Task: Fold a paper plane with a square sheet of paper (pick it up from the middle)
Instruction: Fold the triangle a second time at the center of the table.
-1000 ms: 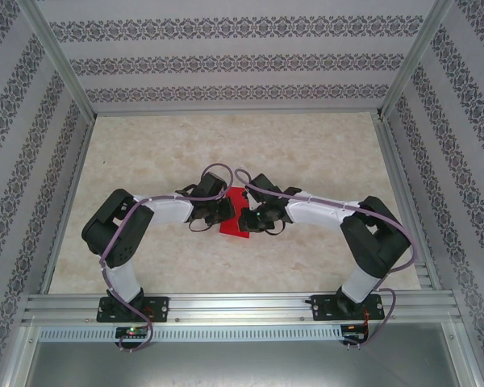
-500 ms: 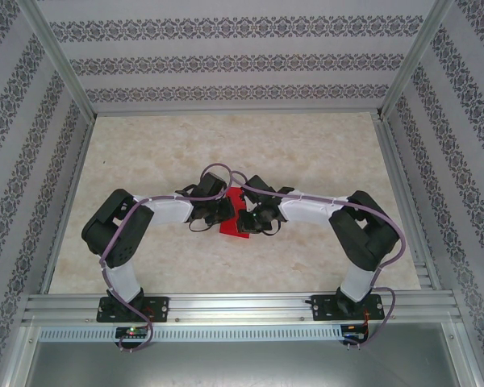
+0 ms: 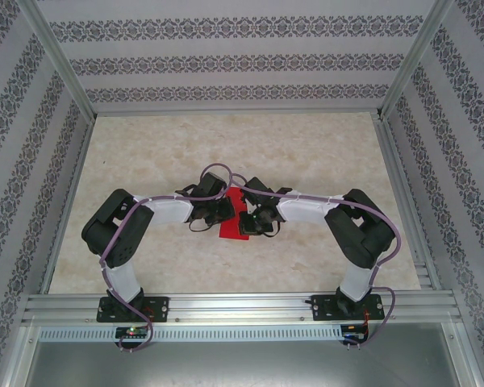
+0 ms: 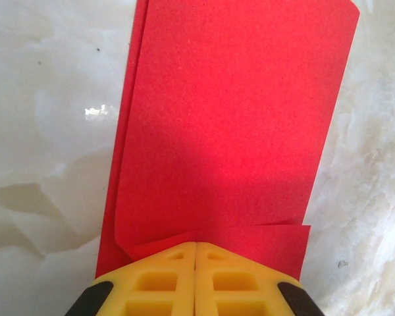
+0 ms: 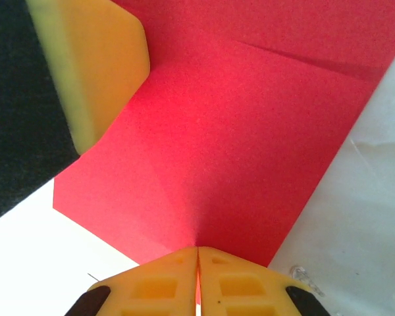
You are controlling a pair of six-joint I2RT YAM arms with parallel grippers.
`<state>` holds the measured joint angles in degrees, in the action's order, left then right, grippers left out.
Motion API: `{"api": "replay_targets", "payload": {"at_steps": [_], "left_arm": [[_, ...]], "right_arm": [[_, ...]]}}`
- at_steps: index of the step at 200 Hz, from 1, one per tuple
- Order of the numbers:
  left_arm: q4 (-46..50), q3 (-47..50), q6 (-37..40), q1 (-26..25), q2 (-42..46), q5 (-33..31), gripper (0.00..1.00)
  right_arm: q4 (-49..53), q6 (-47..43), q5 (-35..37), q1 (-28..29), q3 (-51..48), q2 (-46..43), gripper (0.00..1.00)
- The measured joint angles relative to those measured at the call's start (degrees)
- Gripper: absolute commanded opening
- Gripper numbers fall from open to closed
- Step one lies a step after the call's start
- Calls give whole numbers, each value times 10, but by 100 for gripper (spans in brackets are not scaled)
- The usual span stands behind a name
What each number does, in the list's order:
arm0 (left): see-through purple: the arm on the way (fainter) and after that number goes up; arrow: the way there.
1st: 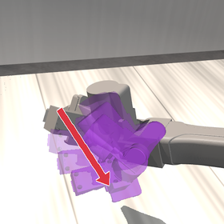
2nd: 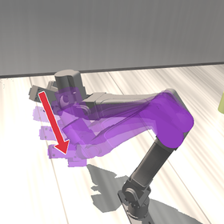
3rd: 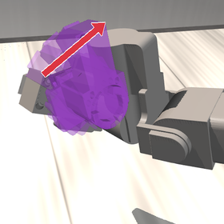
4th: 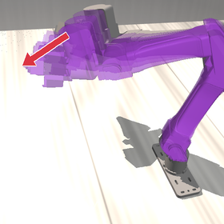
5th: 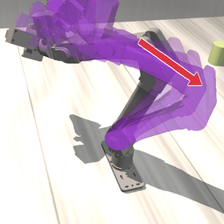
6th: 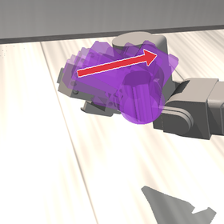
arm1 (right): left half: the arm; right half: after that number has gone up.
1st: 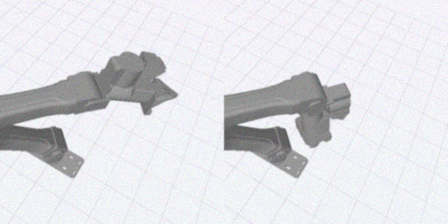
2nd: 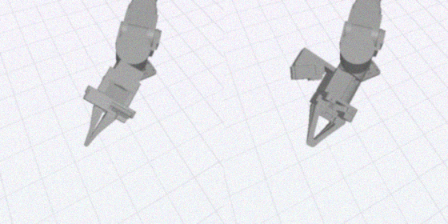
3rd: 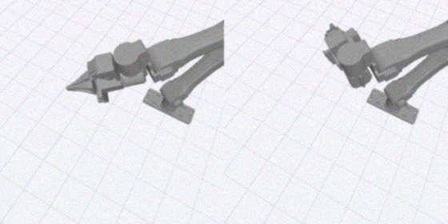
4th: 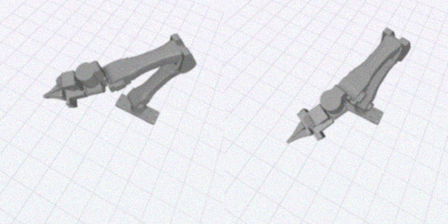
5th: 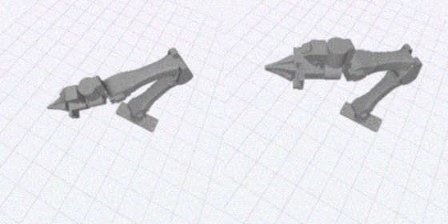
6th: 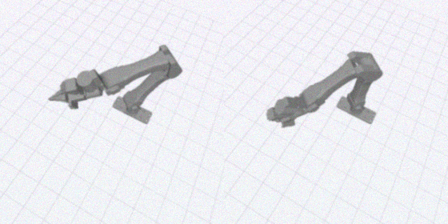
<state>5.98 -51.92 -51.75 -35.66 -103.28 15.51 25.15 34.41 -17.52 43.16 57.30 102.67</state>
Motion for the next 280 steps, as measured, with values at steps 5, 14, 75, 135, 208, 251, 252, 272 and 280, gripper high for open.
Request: {"api": "replay_targets", "payload": {"at_steps": [5, 14, 75, 135, 208, 251, 252, 272, 280], "left_arm": [[0, 0, 0, 0, 0, 0, 7], [0, 0, 0, 0, 0, 0, 7], [1, 0, -1, 0, 0, -2, 6], [3, 0, -5, 0, 0, -3, 6], [3, 0, -5, 0, 0, -3, 6], [3, 0, -5, 0, 0, -3, 6], [3, 0, -5, 0, 0, -3, 6], [3, 0, -5, 0, 0, -3, 6], [3, 0, -5, 0, 0, -3, 6]], "right_arm": [[0, 0, 0, 0, 0, 0, 10], [0, -1, 0, 0, 0, 0, 9], [-17, -15, 1, 0, -16, -5, 8], [-63, -27, -6, 0, -87, -54, 8], [-8, -45, -22, -36, -86, -129, 9], [-38, -43, -30, -35, -28, -78, 8], [-39, -43, -30, -35, -28, -77, 8], [-42, -43, -37, -31, -14, -40, 8], [-42, -43, -38, -29, -8, -27, 8]]}}
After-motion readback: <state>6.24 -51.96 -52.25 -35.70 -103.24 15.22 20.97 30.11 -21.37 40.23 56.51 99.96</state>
